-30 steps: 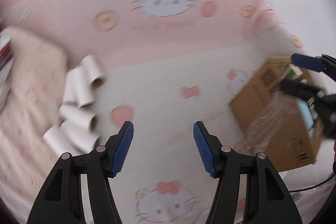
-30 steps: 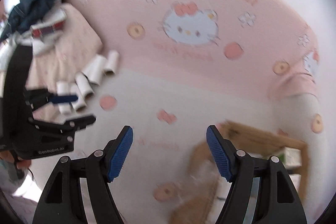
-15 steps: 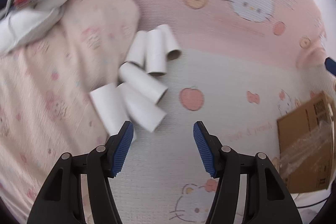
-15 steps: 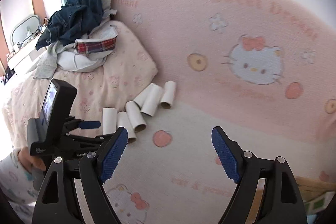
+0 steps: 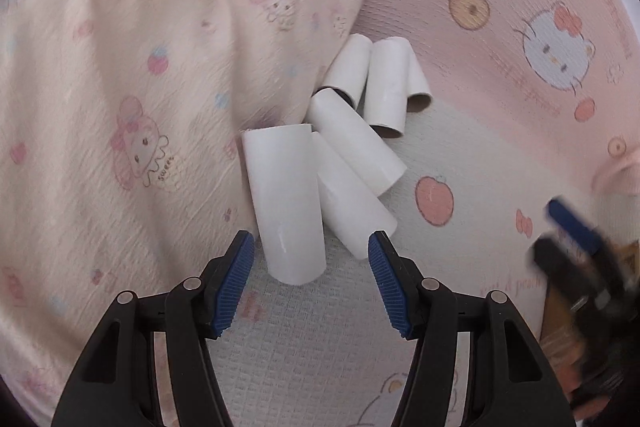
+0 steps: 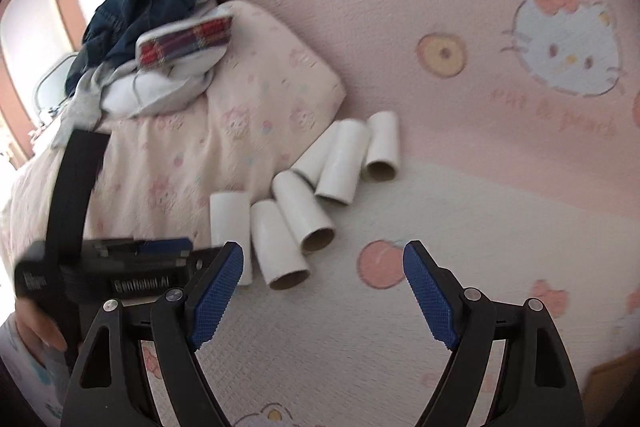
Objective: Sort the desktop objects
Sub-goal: 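Move the left gripper to the white tubes and grasp a white roll, then close the right gripper around another white roll beside the left gripper's roll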
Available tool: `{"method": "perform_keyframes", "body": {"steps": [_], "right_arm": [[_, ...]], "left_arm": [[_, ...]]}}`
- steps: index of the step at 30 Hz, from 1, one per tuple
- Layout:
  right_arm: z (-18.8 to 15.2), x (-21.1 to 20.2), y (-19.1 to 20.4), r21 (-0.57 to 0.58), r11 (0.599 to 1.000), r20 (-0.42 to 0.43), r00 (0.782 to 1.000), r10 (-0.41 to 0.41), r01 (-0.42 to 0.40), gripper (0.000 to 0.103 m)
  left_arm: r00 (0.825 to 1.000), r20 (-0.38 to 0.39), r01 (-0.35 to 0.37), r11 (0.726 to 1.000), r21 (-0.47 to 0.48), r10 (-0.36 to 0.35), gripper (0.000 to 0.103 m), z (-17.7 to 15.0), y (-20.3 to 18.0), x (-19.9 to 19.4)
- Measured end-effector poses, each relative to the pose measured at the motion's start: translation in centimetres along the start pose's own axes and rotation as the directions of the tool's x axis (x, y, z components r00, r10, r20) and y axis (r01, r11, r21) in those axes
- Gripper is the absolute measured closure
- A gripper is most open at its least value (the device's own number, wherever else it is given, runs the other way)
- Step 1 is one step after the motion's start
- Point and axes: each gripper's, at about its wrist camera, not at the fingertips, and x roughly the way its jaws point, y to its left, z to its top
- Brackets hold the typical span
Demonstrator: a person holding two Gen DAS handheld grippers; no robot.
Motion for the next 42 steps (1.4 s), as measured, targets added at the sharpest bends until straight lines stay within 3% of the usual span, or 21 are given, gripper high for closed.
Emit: {"method": "perform_keyframes", "body": {"steps": [3,7,13,20,27,30,32,35,42], "right_arm": [[-1.8,2.5,0.6,-0.025,1.0,-0.024,1.0,0.008,-0.009,0.022],[-3.7,5.3,1.4,-0.051,0.998,-0.071,0.997,0.023,-0.026,0.022],[-3.8,6.8,1.7,-0.091,0.995,-0.058,0.997,0.042,-0.047,0.022],[-2.7,8.3,0.9,-0.126,0.992,-0.04,0.999,0.006,-0.011,0.022],[-2.0,10.0,-0.5,-0.036,0.991,-0.09,0.988,0.123,-0.127,0.023],[-2.0,10.3,0.1,-0.043,0.986,-0.091,0.984,0.155,-0.159,0.03],[-1.9,10.3,0.7,-0.079,0.984,-0.088,0.985,0.151,-0.158,0.041],[-2.0,10.6,1.3,-0.112,0.981,-0.098,0.984,0.147,-0.158,0.049],[-2.4,11.1,1.5,-0.141,0.976,-0.134,0.98,0.145,-0.164,0.059]], "left_arm": [[1.0,-0.014,0.014,0.999,-0.05,-0.015,0.043,-0.1,0.7,1.6],[0.999,-0.046,-0.004,0.991,-0.134,-0.002,0.057,-0.3,1.6,3.2],[0.999,-0.04,0.021,0.991,-0.135,-0.027,0.057,-0.7,1.9,3.3],[0.997,-0.028,0.06,0.986,-0.157,-0.066,0.057,-0.5,2.6,3.5],[0.998,-0.006,0.06,0.989,-0.137,-0.062,0.056,-0.6,2.4,3.6],[0.998,-0.001,0.059,0.99,-0.129,-0.059,0.057,-0.6,2.3,3.7],[0.998,0.0,0.062,0.99,-0.129,-0.063,0.057,-0.6,2.3,3.9],[0.997,-0.004,0.074,0.989,-0.131,-0.075,0.057,-0.5,2.4,4.0],[0.997,-0.006,0.082,0.99,-0.118,-0.083,0.057,-0.8,2.3,4.1]]}}
